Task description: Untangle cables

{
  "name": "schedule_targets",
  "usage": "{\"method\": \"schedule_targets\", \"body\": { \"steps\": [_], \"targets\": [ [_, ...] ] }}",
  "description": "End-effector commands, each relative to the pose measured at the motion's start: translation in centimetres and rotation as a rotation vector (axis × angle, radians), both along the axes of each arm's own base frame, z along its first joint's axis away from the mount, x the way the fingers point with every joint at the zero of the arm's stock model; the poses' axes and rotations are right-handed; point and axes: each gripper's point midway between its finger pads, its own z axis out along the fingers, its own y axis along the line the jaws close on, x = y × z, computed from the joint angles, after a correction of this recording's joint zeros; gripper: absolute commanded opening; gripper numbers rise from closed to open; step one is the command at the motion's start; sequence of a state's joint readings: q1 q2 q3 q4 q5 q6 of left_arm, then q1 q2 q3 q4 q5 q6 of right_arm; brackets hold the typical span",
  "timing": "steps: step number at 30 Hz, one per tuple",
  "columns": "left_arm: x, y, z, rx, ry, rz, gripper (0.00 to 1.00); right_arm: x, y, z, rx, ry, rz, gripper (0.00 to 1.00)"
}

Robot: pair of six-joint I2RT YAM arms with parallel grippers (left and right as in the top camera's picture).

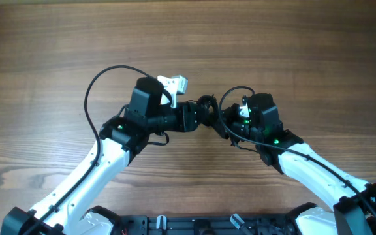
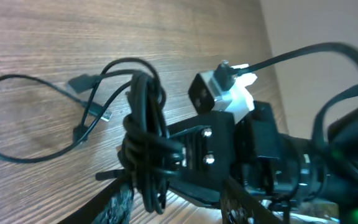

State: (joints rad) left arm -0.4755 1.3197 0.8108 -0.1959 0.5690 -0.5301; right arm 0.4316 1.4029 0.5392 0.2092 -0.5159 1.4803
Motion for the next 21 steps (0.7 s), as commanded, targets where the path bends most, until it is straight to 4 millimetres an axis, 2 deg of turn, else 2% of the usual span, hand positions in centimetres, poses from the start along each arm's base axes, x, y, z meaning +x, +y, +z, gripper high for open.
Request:
{"method": "schedule_targets", "body": {
  "steps": [1,5,10,13,14,17,18,19,21],
  "targets": [
    [0.6,0.4,-0.9,0.08,-0.016,0.06,0.46,-0.3,0.7,0.6,0.034,0.012,0.023,0.05],
    [0.6,0.3,-1.4,0.12,-0.033,0.078,0.45,-0.5,1.0,0.9,0.058,0.025,0.032,0.05],
    [1.1,-0.1,-3.3,0.172,-0.028,0.093,0.22,-0.6,1.2,1.1,0.078,0.043,0.032,0.05],
    [1.4,-0.3,-3.8,0.175,-0.025,0.095,0.04,-0.7,1.3,1.1,0.078,0.043,0.037,0.05],
    [1.7,-0.3,-3.5,0.167,-0.037,0.1,0.04,-0.7,1.2,1.0,0.075,0.045,0.037,0.07],
    [3.4,0.5,-2.5,0.135,-0.075,0.144,0.04,-0.6,1.1,0.9,0.052,0.01,0.054,0.44],
    [4.0,1.3,-2.5,0.125,-0.055,0.185,0.04,-0.6,1.1,0.8,0.031,-0.025,0.077,0.68],
    [4.4,2.2,-2.7,0.117,-0.018,0.23,0.04,-0.5,1.0,0.8,0.009,-0.06,0.093,0.98],
    [5.1,4.0,-3.2,0.107,0.051,0.314,0.04,-0.2,0.8,0.7,-0.043,-0.135,0.123,1.0]
  ]
}}
